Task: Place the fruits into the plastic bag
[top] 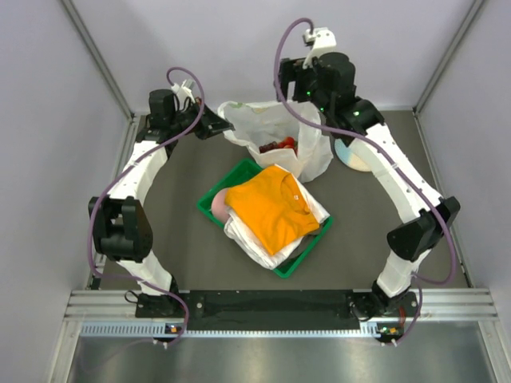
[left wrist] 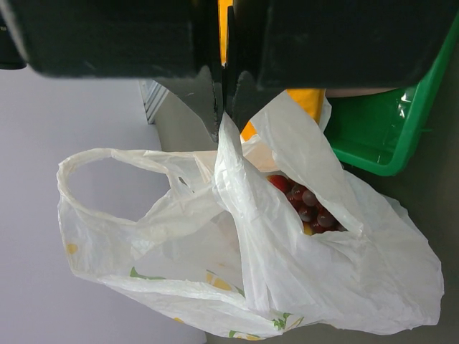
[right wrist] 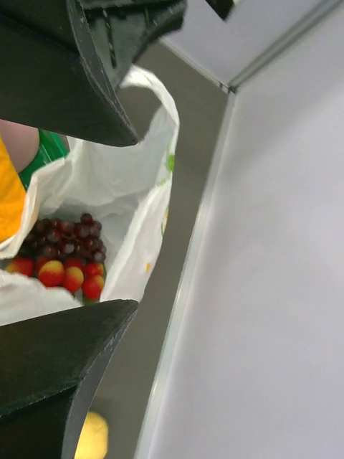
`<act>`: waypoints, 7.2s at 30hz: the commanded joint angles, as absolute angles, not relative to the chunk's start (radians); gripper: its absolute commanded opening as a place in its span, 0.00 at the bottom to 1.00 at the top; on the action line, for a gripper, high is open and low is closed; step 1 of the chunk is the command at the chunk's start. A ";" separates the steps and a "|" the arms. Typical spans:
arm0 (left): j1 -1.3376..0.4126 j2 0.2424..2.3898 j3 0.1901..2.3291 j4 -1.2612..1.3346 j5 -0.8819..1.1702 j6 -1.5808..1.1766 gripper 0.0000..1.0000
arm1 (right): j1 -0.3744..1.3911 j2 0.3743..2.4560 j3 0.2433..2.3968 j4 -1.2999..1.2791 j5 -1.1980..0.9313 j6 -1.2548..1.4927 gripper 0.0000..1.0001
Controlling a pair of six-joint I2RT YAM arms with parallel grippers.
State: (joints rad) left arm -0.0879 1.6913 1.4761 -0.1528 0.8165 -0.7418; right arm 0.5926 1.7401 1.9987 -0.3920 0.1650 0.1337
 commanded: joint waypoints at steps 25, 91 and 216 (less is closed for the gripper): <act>-0.091 1.635 1.488 -0.166 0.772 -0.680 0.00 | 0.135 1.891 1.967 -0.655 0.051 0.327 0.87; -0.078 1.790 1.672 -0.299 0.790 -0.635 0.00 | 0.061 2.462 2.329 -0.630 0.158 0.304 0.91; -0.126 1.701 1.529 -0.146 0.821 -0.726 0.00 | 0.572 2.118 2.289 -0.850 0.195 0.104 0.38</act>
